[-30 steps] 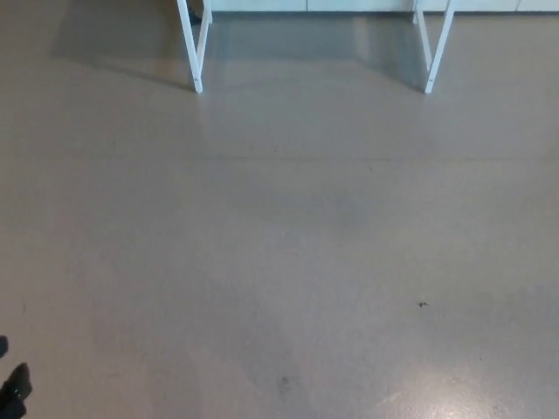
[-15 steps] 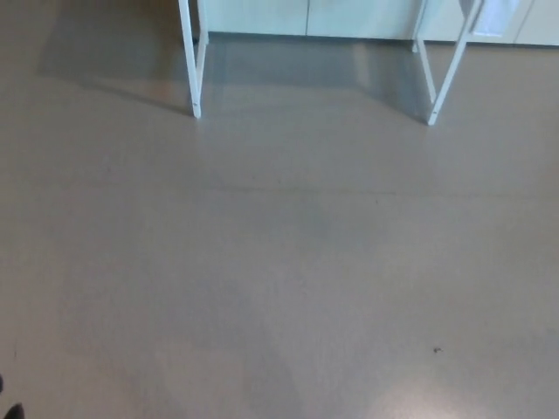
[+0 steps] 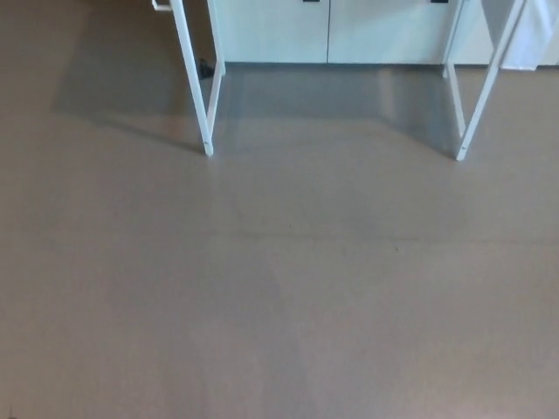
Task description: The robot walks towards a desk on which an air pump is kept in the middle. It lifts it up and holds it with its left hand and uses its right hand to compress it by pushing its handle inwards.
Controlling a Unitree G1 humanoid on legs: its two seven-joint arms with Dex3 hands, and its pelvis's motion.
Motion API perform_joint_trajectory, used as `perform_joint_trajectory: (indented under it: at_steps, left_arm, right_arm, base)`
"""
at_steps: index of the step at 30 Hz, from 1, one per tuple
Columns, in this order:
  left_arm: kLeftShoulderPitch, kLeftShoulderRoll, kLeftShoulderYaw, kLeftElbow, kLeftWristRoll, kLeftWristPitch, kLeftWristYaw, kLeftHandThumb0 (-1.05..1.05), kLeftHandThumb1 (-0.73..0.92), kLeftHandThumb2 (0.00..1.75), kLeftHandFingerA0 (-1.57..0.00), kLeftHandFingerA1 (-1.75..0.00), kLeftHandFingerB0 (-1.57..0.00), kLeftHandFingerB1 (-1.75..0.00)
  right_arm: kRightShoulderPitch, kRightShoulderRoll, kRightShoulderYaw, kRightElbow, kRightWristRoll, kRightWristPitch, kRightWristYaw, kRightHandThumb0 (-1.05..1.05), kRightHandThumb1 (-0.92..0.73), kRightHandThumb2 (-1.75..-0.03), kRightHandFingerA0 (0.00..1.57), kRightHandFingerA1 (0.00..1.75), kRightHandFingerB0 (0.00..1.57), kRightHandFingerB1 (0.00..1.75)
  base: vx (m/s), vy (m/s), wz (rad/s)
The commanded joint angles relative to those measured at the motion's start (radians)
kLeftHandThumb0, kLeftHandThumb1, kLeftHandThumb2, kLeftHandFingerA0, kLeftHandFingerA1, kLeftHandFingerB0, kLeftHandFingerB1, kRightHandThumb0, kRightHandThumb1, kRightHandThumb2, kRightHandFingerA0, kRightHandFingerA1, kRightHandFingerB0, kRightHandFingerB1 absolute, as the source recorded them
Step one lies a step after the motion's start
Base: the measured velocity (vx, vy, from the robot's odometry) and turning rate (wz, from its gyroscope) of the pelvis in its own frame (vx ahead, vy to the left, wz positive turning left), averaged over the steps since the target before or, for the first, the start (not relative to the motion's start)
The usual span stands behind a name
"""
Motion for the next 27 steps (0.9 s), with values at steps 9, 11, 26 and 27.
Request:
perform_joint_trajectory:
  at_steps: [9,11,26,27]
  left_arm:
    - [0.021,0.024,-0.026,0.001,0.01,-0.035,0.005,-0.23,0.8,0.63,-0.46,-0.44,-0.39,-0.36]
    - [0.017,0.027,-0.029,0.015,0.013,-0.036,0.005,-0.25,0.8,0.63,-0.47,-0.44,-0.39,-0.35]
    - [0.029,0.041,-0.064,0.031,0.036,-0.081,0.011,-0.23,0.78,0.63,-0.48,-0.45,-0.38,-0.36]
    - [0.031,0.043,-0.071,0.031,0.046,-0.085,0.017,-0.24,0.79,0.63,-0.49,-0.45,-0.39,-0.36]
  right_arm:
    - [0.018,-0.012,0.017,0.008,-0.008,-0.02,-0.001,-0.17,-0.63,-0.58,0.69,0.49,0.53,0.43]
    - [0.018,-0.012,0.018,0.015,-0.008,-0.02,-0.001,-0.17,-0.63,-0.58,0.69,0.49,0.53,0.43]
    - [0.018,-0.008,0.031,0.003,-0.009,-0.001,0.009,-0.2,-0.64,-0.59,0.7,0.48,0.56,0.44]
    - [0.019,-0.007,0.03,0.004,-0.007,-0.006,0.011,-0.19,-0.64,-0.59,0.69,0.49,0.56,0.44]
  base:
    - [0.48,0.119,-0.31]
    - [0.66,0.099,0.01]
    - [0.47,-0.083,0.26]
    - [0.4,-0.082,0.01]
